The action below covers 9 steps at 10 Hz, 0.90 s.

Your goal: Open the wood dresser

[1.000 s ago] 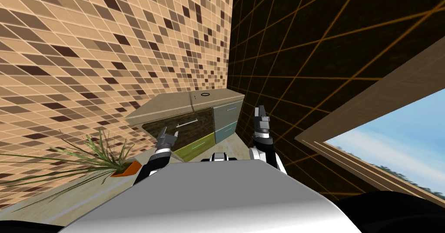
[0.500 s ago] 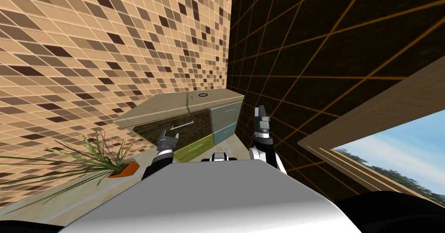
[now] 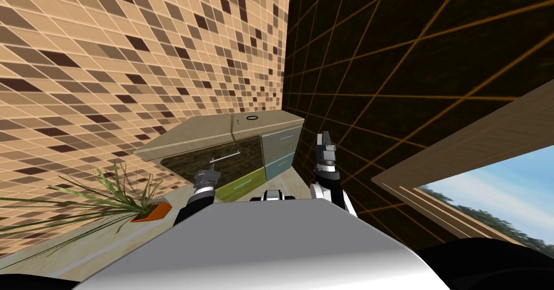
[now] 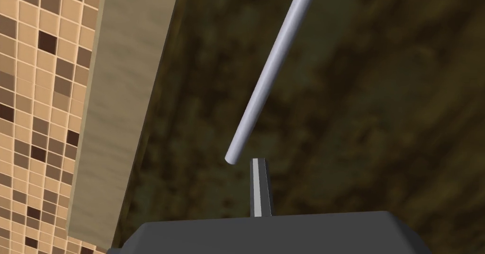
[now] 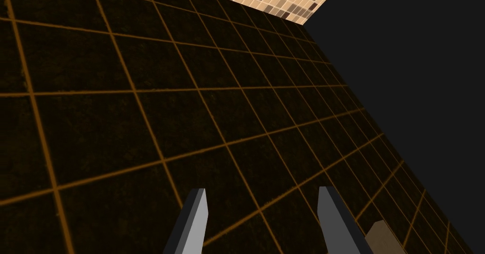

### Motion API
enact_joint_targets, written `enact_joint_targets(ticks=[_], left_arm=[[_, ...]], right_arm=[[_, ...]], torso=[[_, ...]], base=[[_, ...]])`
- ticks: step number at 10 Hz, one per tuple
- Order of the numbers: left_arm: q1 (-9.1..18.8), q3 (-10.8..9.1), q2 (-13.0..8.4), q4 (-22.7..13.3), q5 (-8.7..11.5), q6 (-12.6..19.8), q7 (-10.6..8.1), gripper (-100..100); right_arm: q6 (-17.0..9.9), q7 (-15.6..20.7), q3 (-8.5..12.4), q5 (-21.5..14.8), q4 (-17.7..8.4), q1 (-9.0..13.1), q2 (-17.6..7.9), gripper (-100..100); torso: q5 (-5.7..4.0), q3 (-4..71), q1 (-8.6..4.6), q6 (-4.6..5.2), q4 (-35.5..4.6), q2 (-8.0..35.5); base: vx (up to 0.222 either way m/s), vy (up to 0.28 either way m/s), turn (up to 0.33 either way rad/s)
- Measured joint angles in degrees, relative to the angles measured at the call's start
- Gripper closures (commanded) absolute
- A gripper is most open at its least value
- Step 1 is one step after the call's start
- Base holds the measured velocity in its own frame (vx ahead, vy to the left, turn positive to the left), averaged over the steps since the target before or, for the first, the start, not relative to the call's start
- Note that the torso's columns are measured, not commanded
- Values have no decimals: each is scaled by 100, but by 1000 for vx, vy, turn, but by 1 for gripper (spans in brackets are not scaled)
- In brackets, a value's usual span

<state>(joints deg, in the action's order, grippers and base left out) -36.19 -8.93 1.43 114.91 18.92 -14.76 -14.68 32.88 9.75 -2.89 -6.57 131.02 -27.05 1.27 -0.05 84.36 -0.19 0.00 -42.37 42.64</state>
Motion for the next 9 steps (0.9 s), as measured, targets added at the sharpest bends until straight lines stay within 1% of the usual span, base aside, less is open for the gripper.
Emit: enact_joint_targets(ticks=[3, 4, 5, 9], left_arm=[[-106, 35, -11, 107, 10, 0, -17, 100], [-149, 49, -17, 149, 15, -4, -24, 100], [-155, 50, -17, 153, 15, -5, -26, -100], [-154, 48, -560, 148, 15, 10, -23, -100]], right_arm=[[0, 0, -1, 0, 0, 1, 1, 0], [0, 0, 0, 0, 0, 1, 0, 0], [0, 0, 0, 0, 0, 0, 0, 0], [0, 0, 1, 0, 0, -2, -1, 0]], torso=[[3, 14, 15, 0, 6, -26], [7, 24, 29, 0, 10, -41], [11, 40, 40, 1, 18, -70], [4, 22, 18, 0, 10, -38]], base=[[-166, -88, 9], [-75, -28, 2], [-16, -7, -1], [19, 8, 0]])
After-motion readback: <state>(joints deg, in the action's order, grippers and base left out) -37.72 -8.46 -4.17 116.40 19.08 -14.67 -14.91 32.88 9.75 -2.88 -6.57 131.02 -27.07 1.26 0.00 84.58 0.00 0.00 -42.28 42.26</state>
